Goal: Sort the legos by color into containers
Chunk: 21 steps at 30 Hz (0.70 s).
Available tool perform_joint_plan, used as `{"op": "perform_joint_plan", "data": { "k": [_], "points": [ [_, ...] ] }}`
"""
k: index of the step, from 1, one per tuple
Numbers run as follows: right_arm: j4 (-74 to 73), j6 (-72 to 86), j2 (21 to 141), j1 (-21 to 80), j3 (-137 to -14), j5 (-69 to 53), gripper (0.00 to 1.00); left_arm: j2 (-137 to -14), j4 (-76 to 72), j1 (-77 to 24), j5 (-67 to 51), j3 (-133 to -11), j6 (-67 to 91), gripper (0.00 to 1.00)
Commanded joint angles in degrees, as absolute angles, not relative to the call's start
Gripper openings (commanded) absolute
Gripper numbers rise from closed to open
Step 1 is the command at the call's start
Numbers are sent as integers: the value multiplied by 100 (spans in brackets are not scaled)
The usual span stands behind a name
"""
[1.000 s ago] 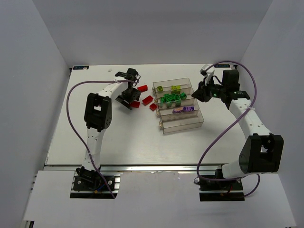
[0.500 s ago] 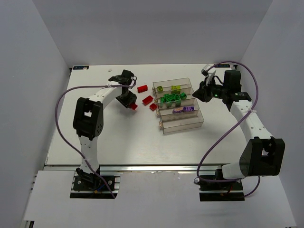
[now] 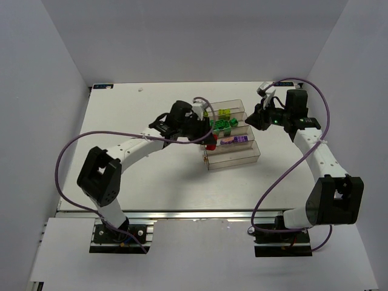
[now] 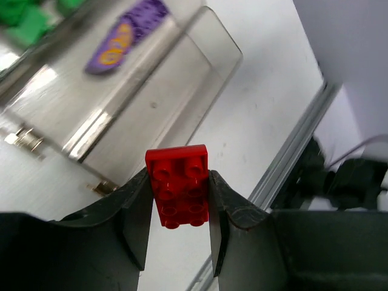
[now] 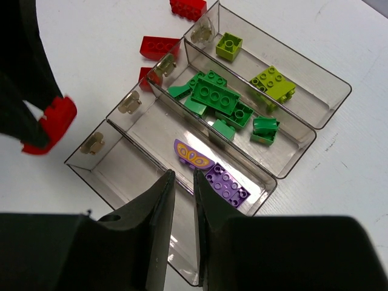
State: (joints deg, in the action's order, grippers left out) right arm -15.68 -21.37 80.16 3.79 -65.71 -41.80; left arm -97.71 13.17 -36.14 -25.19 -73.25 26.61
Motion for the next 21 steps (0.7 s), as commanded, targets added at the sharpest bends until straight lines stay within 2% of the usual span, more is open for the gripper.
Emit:
{"op": "perform_joint_plan", "data": {
  "k": [1, 9, 12, 16, 17, 19, 20, 21],
  "points": [
    [-1450, -2118, 7840, 360, -6583, -4272, 24, -9930, 879, -3788, -3076, -7593, 1233, 0],
    [-1477, -2171, 7576, 352, -6407, -4157, 24, -10652, 862, -4227, -2944, -8173, 45, 0],
    [-1503, -2215, 7506, 352, -6355, -4122, 25, -10888, 809, -4367, -2866, -8218, -263, 5],
    [-1547, -2250, 7453, 334, -6302, -4122, 27, -11100, 888, -4500, -2550, -8332, -316, 22],
    [-1556, -2259, 7427, 334, -6293, -4122, 29, -11109, 879, -4570, -2410, -8323, -351, 31],
    [-1564, -2276, 7427, 334, -6249, -4139, 32, -11066, 826, -4632, -2216, -8271, -369, 40],
    [-1564, -2285, 7418, 317, -6240, -4148, 35, -11048, 791, -4649, -2102, -8262, -369, 50],
    [-1564, -2294, 7418, 316, -6232, -4157, 37, -11030, 765, -4649, -2057, -8253, -369, 53]
  ]
}}
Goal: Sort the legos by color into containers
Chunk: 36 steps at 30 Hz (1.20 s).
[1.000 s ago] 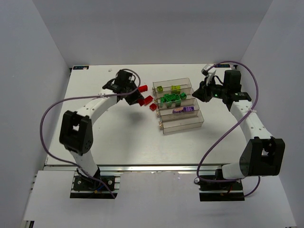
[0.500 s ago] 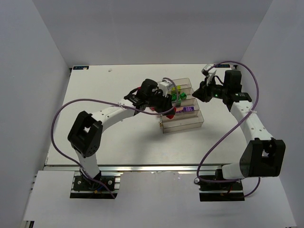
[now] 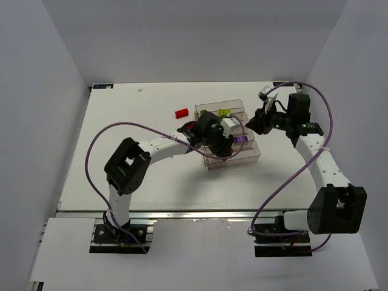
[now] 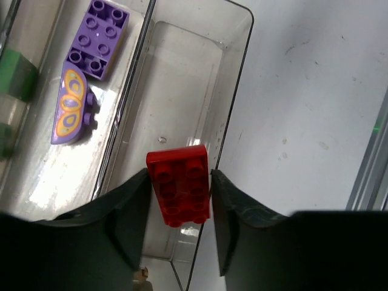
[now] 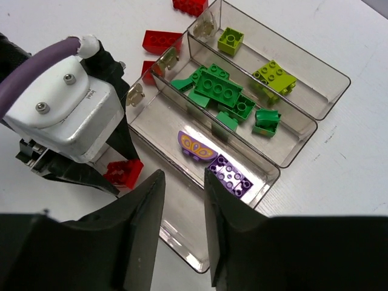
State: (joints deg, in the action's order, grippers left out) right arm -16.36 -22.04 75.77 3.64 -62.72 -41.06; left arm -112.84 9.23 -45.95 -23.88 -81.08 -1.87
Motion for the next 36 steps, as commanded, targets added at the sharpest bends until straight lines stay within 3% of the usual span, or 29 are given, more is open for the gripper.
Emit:
{"op": "perform_joint_plan", "data": {
  "k": [1, 3, 5, 6, 8, 14, 18, 22, 26, 28, 29, 31, 32, 34, 36],
  "points": [
    [-1564, -2294, 7418, 316, -6223, -4183, 39, -11030, 765, -4658, -2031, -8253, -352, 56],
    [-1617, -2346, 7427, 325, -6223, -4236, 43, -11013, 782, -4658, -1916, -8297, -334, 65],
    [-1713, -2583, 7436, 316, -6240, -4394, 47, -10995, 809, -4658, -1872, -8367, -316, 66],
    [-1775, -2688, 7444, 316, -6258, -4473, 47, -10978, 791, -4658, -1794, -8385, -308, 71],
    [-1977, -3048, 7444, 316, -6267, -4736, 51, -10882, 739, -4658, -1671, -8385, -238, 97],
    [-2197, -3690, 7348, 316, -6223, -5036, 53, -10293, 519, -4571, -757, -8069, 236, 98],
    [-2399, -4313, 7426, 334, -6336, -5413, 53, -9364, 229, -4316, 24, -7236, 1069, 98],
    [-2934, -5052, 7743, 684, -6696, -5414, 53, -8746, 796, -3886, 1812, -6864, 2265, 98],
    [-3900, -6659, 8033, 1396, -7048, -5309, 54, -8570, 1721, -3279, 1680, -6891, 3048, 98],
    [-4007, -7451, 8217, 1932, -7250, -5160, 53, -8473, 2073, -3051, 1661, -6865, 3094, 92],
    [-4043, -7645, 8287, 2090, -7329, -5046, 52, -8412, 2144, -2989, 1539, -6821, 3059, 74],
    [-4078, -8013, 8621, 2582, -7679, -4861, 47, -8184, 2259, -2822, 1547, -6628, 3111, 47],
    [-4148, -8146, 8753, 2714, -7838, -4756, 44, -8113, 2320, -2769, 1547, -6575, 3224, 26],
    [-4560, -8551, 9306, 3110, -8435, -4396, 32, -7920, 2452, -2620, 1494, -6460, 3313, 19],
    [-4859, -8692, 9840, 3312, -8866, -4036, 28, -7788, 2487, -2567, 1363, -6267, 3357, 21]
  ]
}}
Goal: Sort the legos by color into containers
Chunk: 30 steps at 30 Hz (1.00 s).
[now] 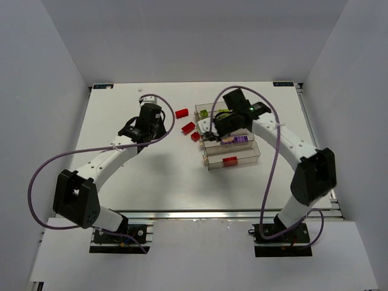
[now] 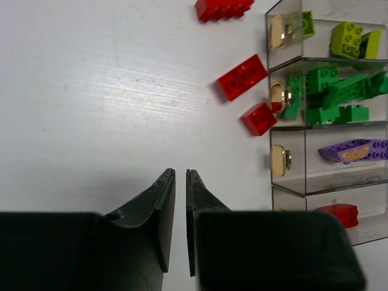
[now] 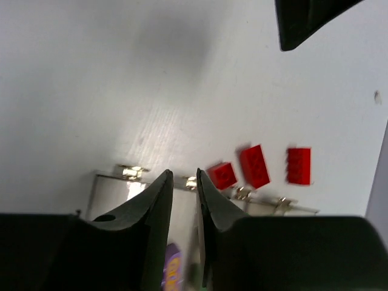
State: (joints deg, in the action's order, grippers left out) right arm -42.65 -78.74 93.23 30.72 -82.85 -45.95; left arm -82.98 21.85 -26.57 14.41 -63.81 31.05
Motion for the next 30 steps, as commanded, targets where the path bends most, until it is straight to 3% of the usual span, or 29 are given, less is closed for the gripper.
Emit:
{"op": "perform_joint_plan", "data": {
  "k": [1, 2, 3, 4, 6, 7, 10, 18, 30],
  "points": [
    [-4939, -8692, 10009, 3487, -9060, -3921, 27, -7718, 2531, -2540, 1345, -6206, 3375, 24],
    [-4913, -8675, 10133, 3550, -9340, -3789, 28, -7560, 2549, -2531, 1327, -6066, 3410, 30],
    [-4878, -8684, 10395, 3690, -9482, -3518, 32, -7489, 2584, -2523, 1336, -5995, 3436, 46],
    [-4869, -8701, 10528, 3770, -9614, -3359, 34, -7401, 2593, -2514, 1345, -5916, 3445, 53],
    [-5018, -8850, 10939, 3963, -10123, -2912, 47, -7129, 2645, -2505, 1415, -5696, 3472, 67],
    [-5306, -8911, 11116, 4025, -10334, -2779, 61, -7032, 2646, -2505, 1441, -5617, 3463, 69],
    [-5615, -8938, 11706, 4218, -11151, -2260, 65, -6628, 2716, -2470, 1634, -5292, 3480, 76],
    [-6476, -8991, 12901, 4649, -12568, -828, 60, -5845, 2856, -2408, 1766, -4606, 3542, 80],
    [-6504, -9035, 13570, 4808, -12683, 360, 61, -4650, 3770, -2382, 2575, -4228, 3920, 84]
  ]
}}
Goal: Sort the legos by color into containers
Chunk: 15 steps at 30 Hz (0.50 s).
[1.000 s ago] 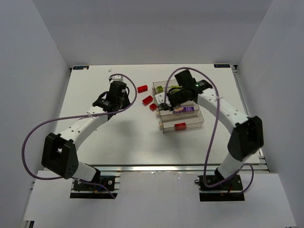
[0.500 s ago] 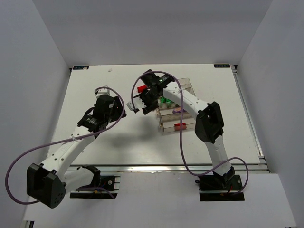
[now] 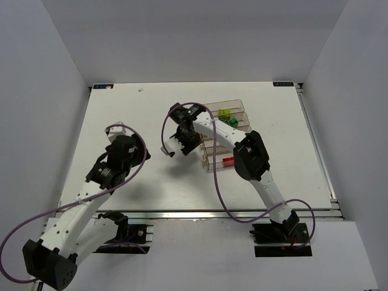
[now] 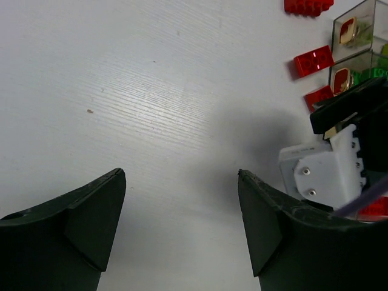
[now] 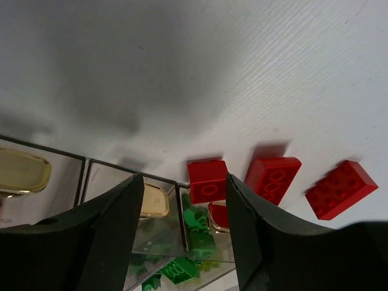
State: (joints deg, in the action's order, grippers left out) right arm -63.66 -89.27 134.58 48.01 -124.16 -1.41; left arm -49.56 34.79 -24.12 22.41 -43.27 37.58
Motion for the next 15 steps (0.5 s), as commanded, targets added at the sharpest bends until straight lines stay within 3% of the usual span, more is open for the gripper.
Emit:
{"op": "perform_joint_plan", "data": {
  "k": [1, 15],
  "points": [
    [-6365, -9018, 13596, 4799, -12674, 404, 62, -4580, 3788, -2382, 2593, -4210, 3946, 84],
    [-6021, -9290, 14036, 4843, -12665, 1107, 63, -4280, 3981, -2391, 2689, -4140, 4078, 85]
  ]
}}
